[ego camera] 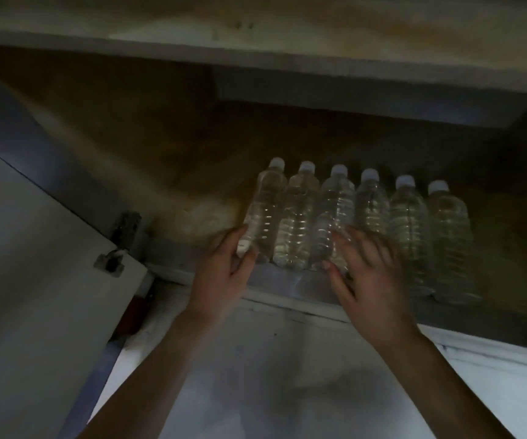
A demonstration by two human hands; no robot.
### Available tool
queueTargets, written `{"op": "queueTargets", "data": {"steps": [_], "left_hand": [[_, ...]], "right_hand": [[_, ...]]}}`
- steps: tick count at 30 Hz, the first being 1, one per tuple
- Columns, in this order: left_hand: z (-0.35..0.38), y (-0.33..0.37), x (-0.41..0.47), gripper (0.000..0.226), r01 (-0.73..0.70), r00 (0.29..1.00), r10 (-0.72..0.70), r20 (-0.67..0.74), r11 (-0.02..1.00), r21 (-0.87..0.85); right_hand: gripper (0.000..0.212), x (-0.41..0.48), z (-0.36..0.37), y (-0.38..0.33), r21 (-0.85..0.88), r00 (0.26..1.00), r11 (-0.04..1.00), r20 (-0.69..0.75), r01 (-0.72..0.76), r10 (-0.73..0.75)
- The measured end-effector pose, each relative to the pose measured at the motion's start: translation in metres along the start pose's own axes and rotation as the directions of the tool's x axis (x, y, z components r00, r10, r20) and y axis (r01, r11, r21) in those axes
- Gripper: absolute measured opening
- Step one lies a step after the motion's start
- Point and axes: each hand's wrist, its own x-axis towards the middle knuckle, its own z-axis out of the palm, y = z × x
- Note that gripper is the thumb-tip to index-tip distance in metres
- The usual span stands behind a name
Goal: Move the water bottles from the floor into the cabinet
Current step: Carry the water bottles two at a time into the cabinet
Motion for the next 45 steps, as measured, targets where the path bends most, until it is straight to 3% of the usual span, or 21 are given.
{"op": "queueTargets", "data": {"steps": [3,9,14,18,21,24,29,33,38,41,45], "left_hand": [[-0.030,0.035,-0.035,0.050,-0.145,0.989,0.137,0.047,0.940,0.310],[-0.116,0.160,-0.098,0.054,-0.291,0.951,0.198,0.236,0.828,0.479],[-0.224,0.337,-0.154,0.050,-0.337,0.930,0.207,0.305,0.813,0.476],[-0.319,0.486,-0.189,0.055,-0.366,0.895,0.190,0.403,0.830,0.420],[-0.376,0.573,-0.206,0.058,-0.419,0.875,0.249,0.416,0.818,0.393],[-0.415,0.630,-0.217,0.058,-0.508,0.840,0.368,0.399,0.793,0.337],[-0.446,0.667,-0.224,0.056,-0.685,0.709,0.565,0.422,0.694,0.221],[-0.446,0.654,-0.229,0.061,-0.772,0.587,0.580,0.566,0.612,0.174],[-0.424,0.643,-0.249,0.063,-0.857,0.394,0.572,0.719,0.511,0.063],[-0.402,0.671,-0.270,0.063,-0.888,0.269,0.615,0.741,0.456,-0.056],[-0.361,0.735,-0.304,0.065,-0.921,0.050,0.691,0.721,0.310,-0.234]], "right_hand": [[0.051,-0.017,-0.040,-0.024,0.022,0.998,0.998,0.024,-0.066,0.066],[0.048,-0.046,-0.184,-0.094,0.030,0.968,0.971,0.091,-0.236,0.233],[0.051,-0.067,-0.374,-0.169,0.016,0.914,0.926,0.169,-0.377,0.369],[0.051,-0.075,-0.545,-0.229,-0.041,0.907,0.930,0.210,-0.366,0.366],[0.051,-0.074,-0.647,-0.258,-0.055,0.929,0.943,0.163,-0.329,0.333],[0.052,-0.076,-0.722,-0.279,-0.077,0.949,0.951,0.080,-0.298,0.304],[0.053,-0.107,-0.784,-0.308,-0.143,0.927,0.916,-0.087,-0.374,0.365],[0.064,-0.166,-0.783,-0.346,-0.139,0.804,0.794,-0.173,-0.592,0.569],[0.058,-0.249,-0.764,-0.379,-0.048,0.516,0.521,-0.246,-0.852,0.821],[0.060,-0.284,-0.779,-0.383,0.006,0.377,0.399,-0.317,-0.917,0.870],[0.059,-0.325,-0.819,-0.369,0.060,0.249,0.310,-0.462,-0.949,0.851]]}}
